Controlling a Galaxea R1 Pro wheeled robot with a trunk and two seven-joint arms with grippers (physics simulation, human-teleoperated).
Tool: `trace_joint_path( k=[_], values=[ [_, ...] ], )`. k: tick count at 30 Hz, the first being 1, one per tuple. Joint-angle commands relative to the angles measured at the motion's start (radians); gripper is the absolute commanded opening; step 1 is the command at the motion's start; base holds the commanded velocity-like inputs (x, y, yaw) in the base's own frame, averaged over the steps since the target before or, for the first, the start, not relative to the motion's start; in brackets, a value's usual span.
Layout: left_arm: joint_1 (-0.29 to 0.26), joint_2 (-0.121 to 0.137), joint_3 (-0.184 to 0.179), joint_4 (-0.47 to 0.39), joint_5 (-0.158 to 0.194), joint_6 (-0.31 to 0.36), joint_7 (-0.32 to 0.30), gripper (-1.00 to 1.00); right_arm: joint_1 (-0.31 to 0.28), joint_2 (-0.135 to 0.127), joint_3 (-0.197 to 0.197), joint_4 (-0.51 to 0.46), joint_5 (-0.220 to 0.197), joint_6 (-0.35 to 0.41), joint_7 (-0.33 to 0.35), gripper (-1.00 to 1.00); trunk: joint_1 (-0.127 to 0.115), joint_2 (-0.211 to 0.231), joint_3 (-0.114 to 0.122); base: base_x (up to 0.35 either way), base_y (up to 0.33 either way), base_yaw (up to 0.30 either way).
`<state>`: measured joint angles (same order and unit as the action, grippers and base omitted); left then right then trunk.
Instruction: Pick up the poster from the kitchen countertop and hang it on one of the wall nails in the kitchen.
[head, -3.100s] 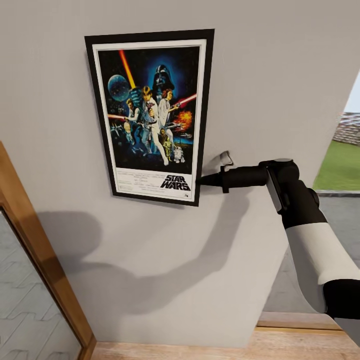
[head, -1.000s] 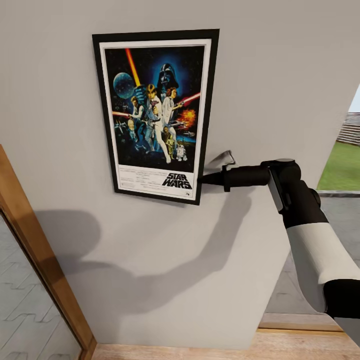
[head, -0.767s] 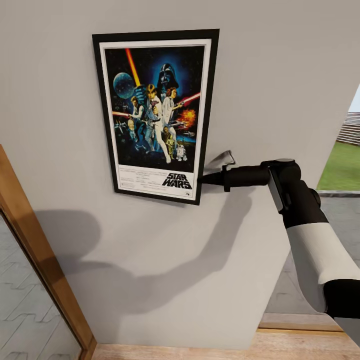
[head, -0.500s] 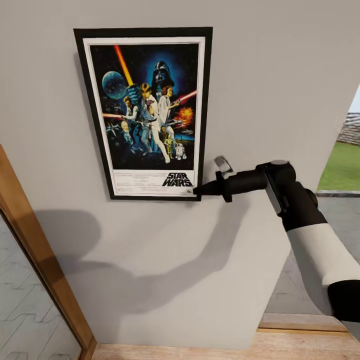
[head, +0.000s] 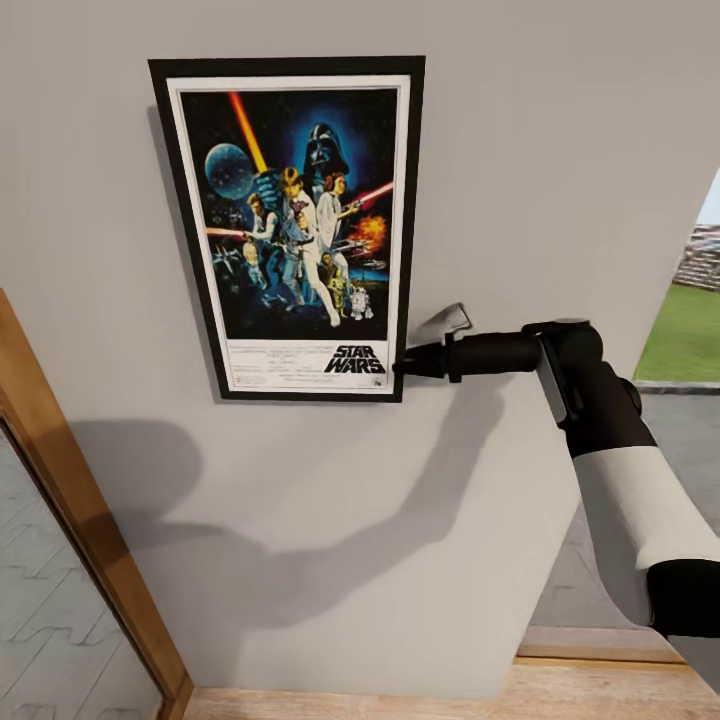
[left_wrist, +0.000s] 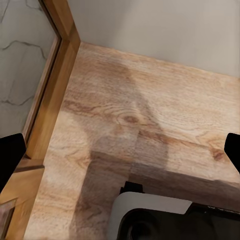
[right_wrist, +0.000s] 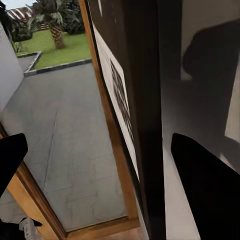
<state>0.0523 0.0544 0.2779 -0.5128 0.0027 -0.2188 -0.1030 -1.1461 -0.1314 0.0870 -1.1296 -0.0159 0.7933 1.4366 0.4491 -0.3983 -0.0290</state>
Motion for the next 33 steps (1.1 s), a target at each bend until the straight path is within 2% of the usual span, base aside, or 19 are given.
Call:
trace_joint_path(
  k=[1,11,16,17,18,19,20,23,28,29,30,33],
  values=[
    [0.0,-0.001,0.006,-0.001,0.0,-0.001,-0.009,1.0,-0.001,-0.001,0.0,0.001,0.01,0.005,-0.004,1.0,0.001,-0.002,-0.002,0.0,0.0,0.0],
    [0.0,-0.001,0.006,-0.001,0.0,-0.001,-0.009,1.0,0.004,-0.002,0.001,0.001,0.008,0.002,-0.002,1.0,0.001,-0.002,-0.002,-0.128,-0.012,0.0],
    [0.0,-0.001,0.006,-0.001,0.0,-0.001,-0.009,1.0,0.042,-0.002,0.0,-0.001,0.007,-0.007,0.002,1.0,0.001,-0.002,-0.002,-0.173,-0.001,0.0],
    [0.0,-0.001,0.006,-0.001,0.001,-0.001,-0.009,1.0,0.095,-0.002,0.0,-0.005,0.005,-0.03,0.004,1.0,0.001,-0.002,-0.002,-0.066,0.0,0.0],
    [0.0,0.0,0.006,-0.001,0.003,-0.001,-0.011,1.0,0.259,-0.002,0.0,-0.008,0.003,-0.16,0.03,1.0,0.001,-0.002,-0.002,-0.014,0.0,0.0],
    [0.0,0.0,0.006,-0.001,0.003,-0.001,-0.012,1.0,0.287,-0.002,0.0,-0.008,0.003,-0.187,0.034,1.0,0.001,-0.002,-0.002,-0.011,0.0,0.0],
    [0.0,0.0,0.006,-0.001,0.003,-0.001,-0.012,1.0,0.345,-0.002,0.0,-0.008,0.002,-0.244,0.042,1.0,0.001,-0.002,-0.002,-0.007,0.0,0.0],
    [0.0,0.0,0.006,-0.001,0.003,-0.001,-0.012,1.0,0.438,-0.002,0.0,-0.002,-0.013,-0.329,0.049,1.0,0.001,-0.002,-0.002,-0.005,0.0,0.0],
    [0.0,0.0,0.006,-0.001,0.003,-0.001,-0.012,1.0,0.6,-0.002,0.0,0.041,-0.073,-0.475,0.053,1.0,0.001,-0.002,-0.002,-0.002,0.0,0.0],
    [0.0,0.0,0.006,-0.001,0.003,-0.001,-0.012,1.0,0.63,-0.002,0.0,0.061,-0.082,-0.51,0.053,1.0,0.001,-0.002,-0.002,0.0,0.0,0.0],
    [0.0,-0.001,0.006,-0.001,0.003,-0.001,-0.012,1.0,0.682,-0.003,-0.001,0.11,-0.094,-0.584,0.053,1.0,0.001,-0.002,-0.002,0.0,0.0,0.0],
    [0.0,-0.001,0.006,-0.001,0.003,-0.001,-0.012,1.0,0.735,-0.005,-0.001,0.206,-0.104,-0.689,0.052,1.0,0.001,-0.002,-0.002,0.0,0.0,0.0]
  ],
)
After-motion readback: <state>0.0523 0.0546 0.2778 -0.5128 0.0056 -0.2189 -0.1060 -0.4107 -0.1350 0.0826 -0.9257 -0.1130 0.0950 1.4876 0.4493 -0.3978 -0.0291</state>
